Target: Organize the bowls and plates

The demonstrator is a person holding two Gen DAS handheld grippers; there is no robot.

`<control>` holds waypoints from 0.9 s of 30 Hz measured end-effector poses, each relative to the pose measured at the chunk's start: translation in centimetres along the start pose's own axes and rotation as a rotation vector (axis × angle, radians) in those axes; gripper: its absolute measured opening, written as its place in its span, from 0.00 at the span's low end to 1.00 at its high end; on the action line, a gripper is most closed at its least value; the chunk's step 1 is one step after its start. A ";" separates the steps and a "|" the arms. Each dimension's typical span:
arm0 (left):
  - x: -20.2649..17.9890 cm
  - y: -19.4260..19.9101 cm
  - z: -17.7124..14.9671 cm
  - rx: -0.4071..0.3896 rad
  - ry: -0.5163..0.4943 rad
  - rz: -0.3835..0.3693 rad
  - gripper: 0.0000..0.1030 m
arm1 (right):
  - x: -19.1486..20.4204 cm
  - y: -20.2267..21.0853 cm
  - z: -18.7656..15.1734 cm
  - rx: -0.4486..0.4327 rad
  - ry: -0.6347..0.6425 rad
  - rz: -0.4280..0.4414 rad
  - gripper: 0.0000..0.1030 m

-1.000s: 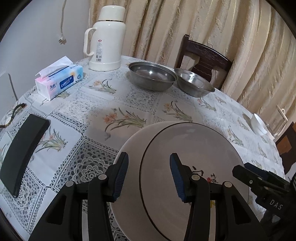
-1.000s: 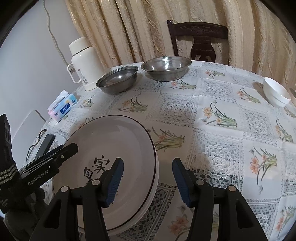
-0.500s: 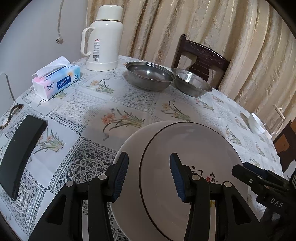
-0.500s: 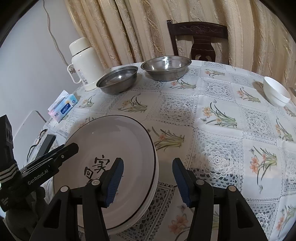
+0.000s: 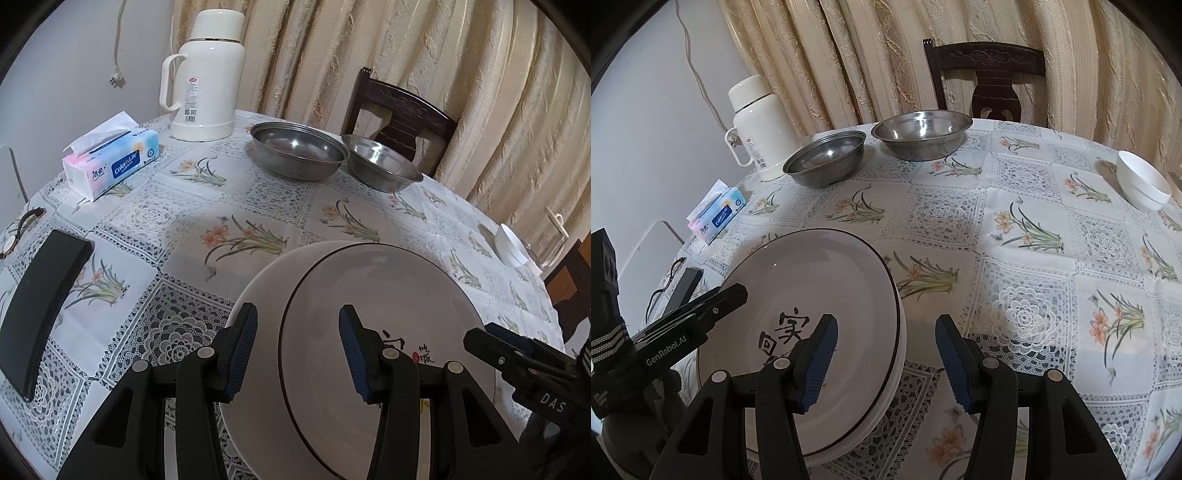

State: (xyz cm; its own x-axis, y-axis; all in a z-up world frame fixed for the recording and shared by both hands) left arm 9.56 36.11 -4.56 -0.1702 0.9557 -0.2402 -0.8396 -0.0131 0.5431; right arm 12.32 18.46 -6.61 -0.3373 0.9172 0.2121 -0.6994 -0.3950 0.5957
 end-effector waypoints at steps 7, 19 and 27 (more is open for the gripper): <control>-0.1 0.0 0.0 -0.001 -0.001 -0.005 0.47 | -0.1 0.0 -0.1 0.003 -0.003 0.001 0.57; -0.1 -0.3 0.3 0.032 0.014 -0.029 0.50 | -1.6 -0.5 1.1 0.022 -0.078 0.018 0.57; -0.1 -0.2 2.1 0.033 0.044 -0.075 0.56 | -1.9 -1.7 3.4 0.053 -0.123 0.067 0.60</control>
State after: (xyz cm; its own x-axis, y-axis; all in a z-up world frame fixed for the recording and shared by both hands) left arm 10.88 36.67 -2.95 -0.1309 0.9397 -0.3161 -0.8335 0.0683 0.5483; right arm 16.32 17.55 -5.45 -0.3002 0.8897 0.3438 -0.6427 -0.4550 0.6163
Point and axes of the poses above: each gripper's, at about its wrist camera, not at the fingertips, and y roughly against the way its jaws point, x to its left, z to its top, the point moved 8 cm from there along -y, roughly the way its jaws point, and after that the axes turned 13 degrees about -x, right-handed, at the moved point
